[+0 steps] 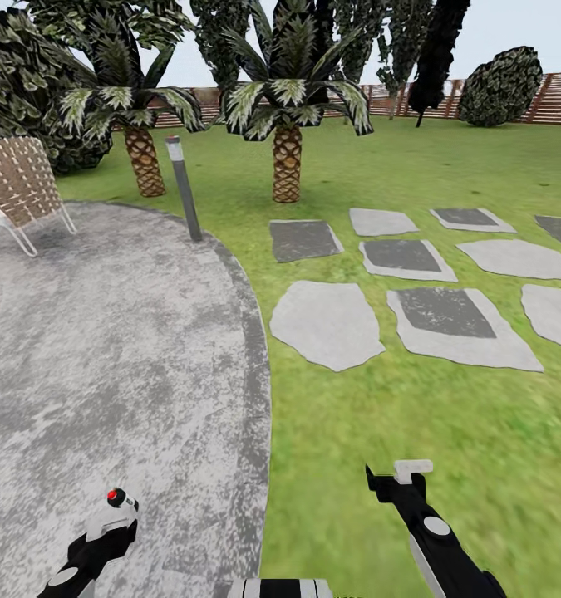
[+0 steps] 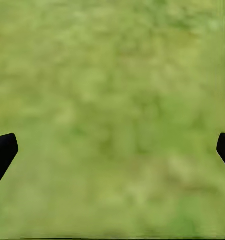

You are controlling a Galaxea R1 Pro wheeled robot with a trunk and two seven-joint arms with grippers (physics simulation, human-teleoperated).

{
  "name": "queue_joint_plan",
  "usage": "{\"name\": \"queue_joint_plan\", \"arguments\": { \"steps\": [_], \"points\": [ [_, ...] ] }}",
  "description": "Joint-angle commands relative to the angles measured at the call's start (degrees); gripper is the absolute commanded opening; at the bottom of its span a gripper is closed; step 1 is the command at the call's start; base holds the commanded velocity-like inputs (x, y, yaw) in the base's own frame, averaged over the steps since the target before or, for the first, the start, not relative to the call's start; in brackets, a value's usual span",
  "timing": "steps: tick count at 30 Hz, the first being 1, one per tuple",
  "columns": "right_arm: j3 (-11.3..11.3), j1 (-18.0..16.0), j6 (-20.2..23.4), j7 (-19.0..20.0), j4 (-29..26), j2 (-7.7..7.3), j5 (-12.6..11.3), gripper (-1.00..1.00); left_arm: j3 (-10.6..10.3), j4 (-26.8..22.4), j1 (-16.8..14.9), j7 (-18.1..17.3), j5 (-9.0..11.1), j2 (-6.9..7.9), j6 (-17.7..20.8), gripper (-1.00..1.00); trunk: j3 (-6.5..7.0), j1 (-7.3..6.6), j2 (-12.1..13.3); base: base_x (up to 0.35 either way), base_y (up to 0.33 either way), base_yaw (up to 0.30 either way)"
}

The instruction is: In the garden, pick up the pesticide atomizer on the floor and spray pesticide onto both trees until each tree trunk is fully covered.

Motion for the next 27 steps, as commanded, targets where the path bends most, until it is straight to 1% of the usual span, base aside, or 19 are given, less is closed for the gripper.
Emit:
{"name": "queue_joint_plan", "arguments": {
  "steps": [1, 6, 8, 19, 25, 27],
  "points": [
    [0.0, 0.0, 0.0, 0.0, 0.0, 0.00, 0.0, 1.00, -0.1, 0.0, 0.0, 0.0, 0.5, 0.01, -0.2, 1.00, -0.04, -0.01, 0.0, 0.000, 0.289, -0.286],
    [0.0, 0.0, 0.0, 0.0, 0.0, 0.00, 0.0, 1.00, -0.1, 0.0, 0.0, 0.1, 0.5, -0.04, -0.2, 1.00, -0.04, -0.01, 0.0, 0.000, 0.301, -0.282],
    [0.0, 0.0, 0.0, 0.0, 0.0, 0.00, 0.0, 1.00, -0.1, 0.0, 0.0, 0.1, 0.4, 0.01, -0.3, 1.00, -0.04, -0.01, 0.0, 0.000, 0.253, -0.115],
    [0.0, 0.0, 0.0, 0.0, 0.0, 0.00, 0.0, 1.00, 0.1, 0.0, 0.0, 0.0, 0.5, 0.22, -0.3, 1.00, -0.03, -0.01, 0.0, 0.000, 0.040, -0.034],
    [0.0, 0.0, 0.0, 0.0, 0.0, 0.00, 0.0, 1.00, 0.2, 0.0, 0.0, 0.1, 0.5, 0.26, -0.2, 1.00, 0.08, -0.01, 0.0, 0.000, 0.258, -0.246],
    [0.0, 0.0, 0.0, 0.0, 0.0, 0.00, 0.0, 1.00, 0.2, 0.0, 0.0, 0.1, 0.4, 0.22, -0.1, 1.00, 0.09, -0.01, 0.0, 0.000, 0.237, -0.130]
  ]
}}
